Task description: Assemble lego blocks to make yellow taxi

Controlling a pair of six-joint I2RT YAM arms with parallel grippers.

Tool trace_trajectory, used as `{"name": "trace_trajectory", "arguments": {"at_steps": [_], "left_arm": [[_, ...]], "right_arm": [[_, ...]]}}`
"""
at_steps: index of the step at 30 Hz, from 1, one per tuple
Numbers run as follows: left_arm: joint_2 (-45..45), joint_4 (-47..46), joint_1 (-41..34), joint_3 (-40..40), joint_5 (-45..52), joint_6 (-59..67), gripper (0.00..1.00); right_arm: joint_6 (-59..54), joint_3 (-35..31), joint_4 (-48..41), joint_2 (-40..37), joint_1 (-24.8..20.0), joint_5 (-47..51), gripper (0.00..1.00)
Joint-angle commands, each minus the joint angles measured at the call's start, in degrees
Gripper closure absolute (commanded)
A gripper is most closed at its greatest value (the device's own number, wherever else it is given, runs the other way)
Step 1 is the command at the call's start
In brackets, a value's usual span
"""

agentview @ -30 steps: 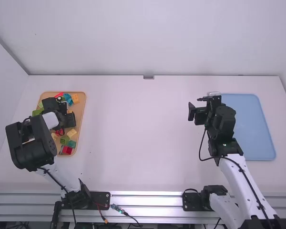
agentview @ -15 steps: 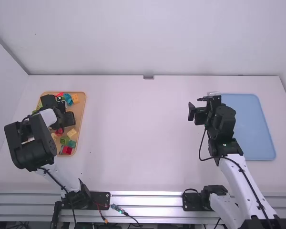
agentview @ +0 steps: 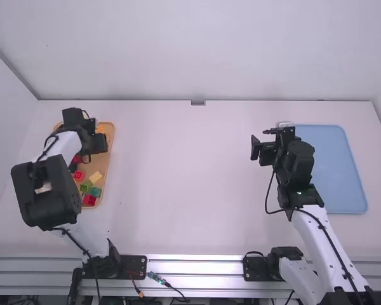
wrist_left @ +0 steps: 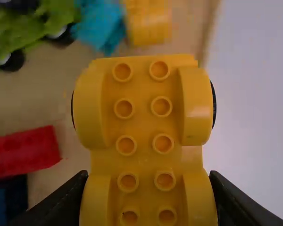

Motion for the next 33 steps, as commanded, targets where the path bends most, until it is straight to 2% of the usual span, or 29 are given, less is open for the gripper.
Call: {"name": "trace_trajectory", "arguments": {"at_steps": [1,4,9,11,15,19,23,25,33], "left_arm": [[-6.7,-0.3,-5.57,-2.0,0.72,3.44,0.82],[-10.15,-1.28,-13.11,-3.9,2.21,9.76,0.82],[-13.01,-7.54,-23.63,-4.75,9.68,25.14,0.73],[-13.16,-9.66,-27.3,-4.73,11.47,29.95,0.73],[-13.03,-14.66,-34.23,-4.75,11.65,37.65,0.62],[-12.12,-16.98,-39.08,-5.32,11.37,46.43,0.62],[-11.5,-13.42,-40.83,-8.21,12.15,52.29,0.64],[-10.32,-9.52,-40.83,-10.44,14.25,53.89,0.6],[-5.51,-5.42,-40.87,-13.15,20.48,57.43,0.54]], "right_arm": [[-0.02,1.2,-0.04,-0.11,0.13,0.11,0.01],[-0.02,1.2,-0.07,-0.11,0.13,0.11,0.01],[-0.02,1.2,-0.31,-0.11,0.15,0.11,0.01],[0.0,1.2,-0.55,-0.11,0.15,0.13,0.01],[-0.02,1.2,-1.92,-0.53,0.13,0.13,0.01],[-0.02,1.2,-2.91,-1.27,0.11,0.13,0.01],[-0.02,1.2,-3.98,-2.43,0.11,0.13,0.01],[-0.02,1.2,-4.79,-3.37,0.11,0.11,0.01],[-0.02,1.2,-6.03,-6.1,0.13,0.11,0.01]]}}
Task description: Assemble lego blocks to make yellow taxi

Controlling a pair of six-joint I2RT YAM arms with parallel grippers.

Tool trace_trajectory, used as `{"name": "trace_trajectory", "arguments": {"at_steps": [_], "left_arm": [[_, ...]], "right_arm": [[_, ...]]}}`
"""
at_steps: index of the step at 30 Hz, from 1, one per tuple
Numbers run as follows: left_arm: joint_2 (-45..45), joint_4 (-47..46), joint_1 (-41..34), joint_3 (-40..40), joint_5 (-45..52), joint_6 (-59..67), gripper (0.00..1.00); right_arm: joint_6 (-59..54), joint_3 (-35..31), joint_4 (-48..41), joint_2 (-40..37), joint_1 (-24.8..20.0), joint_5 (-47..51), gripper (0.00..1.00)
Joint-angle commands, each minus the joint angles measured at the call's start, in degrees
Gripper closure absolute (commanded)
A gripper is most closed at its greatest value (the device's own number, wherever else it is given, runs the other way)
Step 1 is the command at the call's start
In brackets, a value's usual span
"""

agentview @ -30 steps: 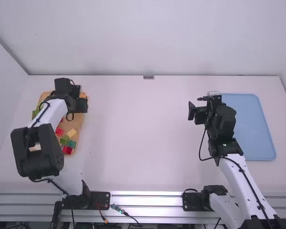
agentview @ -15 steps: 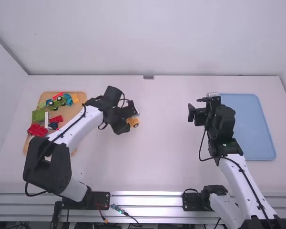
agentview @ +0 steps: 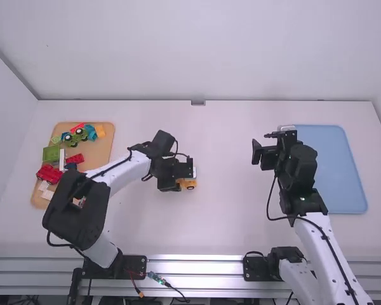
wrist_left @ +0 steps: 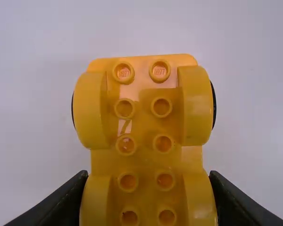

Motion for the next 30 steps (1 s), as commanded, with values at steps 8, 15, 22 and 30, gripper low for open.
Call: {"name": "trace_trajectory", "arguments": {"at_steps": [8,15,22,30], "left_arm": [[6.73,1.38,0.11,0.43,3.61,2.59,0.53],[10.27,1.58,0.11,1.5,3.34,2.54,0.33],[9.0,2.08,0.5,2.24,3.15,2.09,0.01],[1.26,-14.88,4.72,14.15,1.9,1.98,0.01]], "right_arm": [[0.09,1.2,-0.74,-1.79,0.13,0.09,0.01],[0.13,1.2,-0.11,-0.33,0.09,0.09,0.01],[0.09,1.2,0.22,0.02,0.15,0.09,0.01],[0.09,1.2,0.63,-0.13,0.11,0.11,0.01]]}}
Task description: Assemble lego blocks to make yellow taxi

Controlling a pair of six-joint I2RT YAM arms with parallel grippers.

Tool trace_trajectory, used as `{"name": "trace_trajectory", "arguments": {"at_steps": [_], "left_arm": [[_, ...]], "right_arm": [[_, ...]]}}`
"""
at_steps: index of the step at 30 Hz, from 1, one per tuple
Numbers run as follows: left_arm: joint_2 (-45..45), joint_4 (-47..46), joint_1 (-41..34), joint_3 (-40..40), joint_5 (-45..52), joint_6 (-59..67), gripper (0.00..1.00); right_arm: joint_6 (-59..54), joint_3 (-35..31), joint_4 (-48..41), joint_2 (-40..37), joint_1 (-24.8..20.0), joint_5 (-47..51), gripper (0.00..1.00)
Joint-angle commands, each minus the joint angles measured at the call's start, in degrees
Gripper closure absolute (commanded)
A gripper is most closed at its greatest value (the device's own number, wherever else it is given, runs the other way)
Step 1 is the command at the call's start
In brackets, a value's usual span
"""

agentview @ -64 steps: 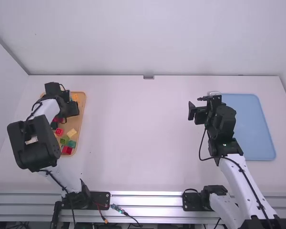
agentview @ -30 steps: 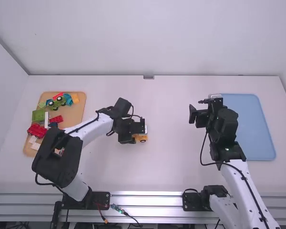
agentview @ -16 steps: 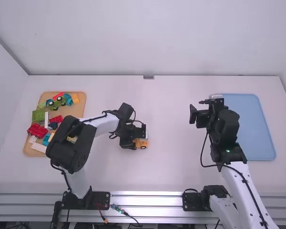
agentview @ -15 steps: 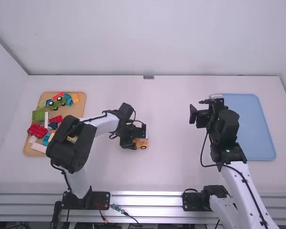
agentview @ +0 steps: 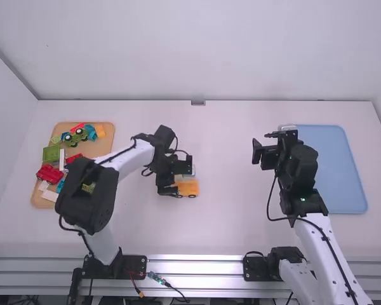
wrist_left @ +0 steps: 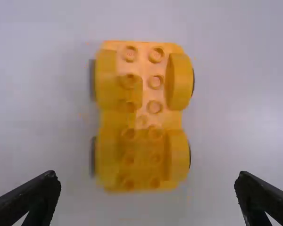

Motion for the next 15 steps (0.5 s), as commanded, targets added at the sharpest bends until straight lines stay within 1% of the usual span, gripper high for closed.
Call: {"name": "trace_trajectory", "arguments": {"at_steps": [1,2,6,8,10,11,15], "left_arm": [[-5.82,-2.03,3.69,6.04,0.7,-1.67,0.01],[-6.21,-2.07,4.5,6.9,0.63,-2.92,0.01],[-7.26,-1.72,12.87,12.84,0.24,-21.1,0.01],[-7.26,-3.01,17.88,14.35,0.17,-29.19,0.01],[-7.24,-4.06,20.85,14.66,0.31,-32.89,0.01],[-7.24,-5.04,24.87,14.28,0.44,-38.02,0.01],[-7.26,-5.15,31.3,11.4,-1.01,-39.88,0.01]], "right_arm": [[-0.15,1.22,0.28,0.15,0.11,0.07,0.01],[-0.15,1.22,0.39,0.2,0.11,0.04,0.01],[-0.11,1.22,0.83,0.61,0.11,0.04,0.01],[-0.13,1.22,0.81,0.48,0.13,0.04,0.01],[-0.11,1.22,1.03,0.46,0.13,0.02,0.01],[0.33,1.22,1.44,0.46,0.11,0.04,0.01],[0.28,1.22,1.51,0.46,0.13,0.02,0.01]]}}
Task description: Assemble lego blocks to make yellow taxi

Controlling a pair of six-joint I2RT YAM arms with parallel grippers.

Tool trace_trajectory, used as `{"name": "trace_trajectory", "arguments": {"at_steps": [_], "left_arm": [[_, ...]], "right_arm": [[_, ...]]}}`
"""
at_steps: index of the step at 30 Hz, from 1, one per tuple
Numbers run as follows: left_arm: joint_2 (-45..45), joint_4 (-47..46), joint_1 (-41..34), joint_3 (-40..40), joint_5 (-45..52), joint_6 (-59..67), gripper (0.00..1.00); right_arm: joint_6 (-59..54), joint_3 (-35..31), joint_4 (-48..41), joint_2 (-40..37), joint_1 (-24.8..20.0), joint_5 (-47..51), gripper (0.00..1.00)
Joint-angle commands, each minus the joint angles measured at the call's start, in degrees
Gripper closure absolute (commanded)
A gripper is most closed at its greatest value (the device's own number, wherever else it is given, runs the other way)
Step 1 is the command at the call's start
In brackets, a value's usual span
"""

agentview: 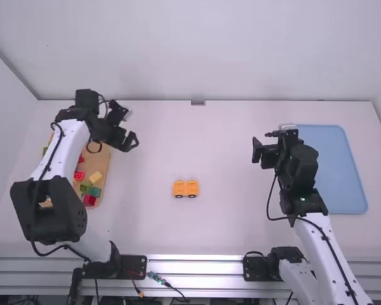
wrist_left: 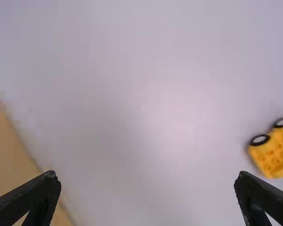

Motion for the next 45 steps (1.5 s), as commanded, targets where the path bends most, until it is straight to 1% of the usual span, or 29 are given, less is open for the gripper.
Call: {"name": "trace_trajectory", "arguments": {"at_steps": [1,5,9,11,15,19,21,24,31,35,37,38,42,45], "left_arm": [[-0.07,0.22,3.26,-3.51,-3.3,-6.2,0.01],[-0.05,2.82,5.42,-8.34,-12.41,-6.2,0.01],[-0.05,8.49,6.43,-14.63,-23.52,-6.85,0.01],[-0.07,10.28,7.28,-16.75,-25.7,-6.83,0.01],[-0.05,9.95,10.12,-17.95,-23.26,-6.18,0.01],[-0.05,9.93,15.21,-17.93,-17.09,-6.33,0.01],[-0.05,8.62,17.9,-17.95,-11.82,-4.32,0.01],[-0.05,7.59,19.41,-17.98,-7.52,-3.51,0.01],[-0.05,10.5,19.02,-17.98,-10.21,-3.77,0.01],[-0.07,10.19,19.02,-17.98,-10.86,-3.44,0.01],[-0.05,10.32,19.26,-17.98,-10.62,-0.8,0.01],[-0.05,10.21,19.43,-17.98,-9.77,5.52,0.01],[-0.05,10.34,19.19,-18.15,-7.67,16.25,0.01],[0.45,12.03,18.99,-18.57,-7.89,19.7,0.01]], "right_arm": [[0.17,1.2,0.15,0.24,0.13,-0.02,0.01],[0.17,1.2,0.2,0.24,0.22,-0.24,0.01],[0.2,1.2,0.52,0.24,0.2,-1.99,0.01],[0.15,1.2,0.57,0.24,0.15,-3.26,0.01],[0.15,1.2,0.57,0.24,0.13,-3.06,0.01],[0.15,1.2,0.55,0.24,0.33,-3.08,0.01],[0.13,1.2,0.57,0.24,1.05,-3.04,0.01],[-0.26,1.2,0.87,0.26,2.14,-2.95,0.01],[-0.28,1.2,1.2,0.28,2.62,-2.8,0.01],[-0.26,1.2,1.27,0.28,2.78,-2.8,0.01],[-0.28,1.2,1.44,0.28,2.78,-2.82,0.01],[-0.28,1.2,1.68,0.28,2.56,-2.78,0.01],[-0.24,1.2,1.79,0.28,1.55,-3.02,0.01],[-0.24,1.2,1.79,0.28,1.53,-3.02,0.01]]}}
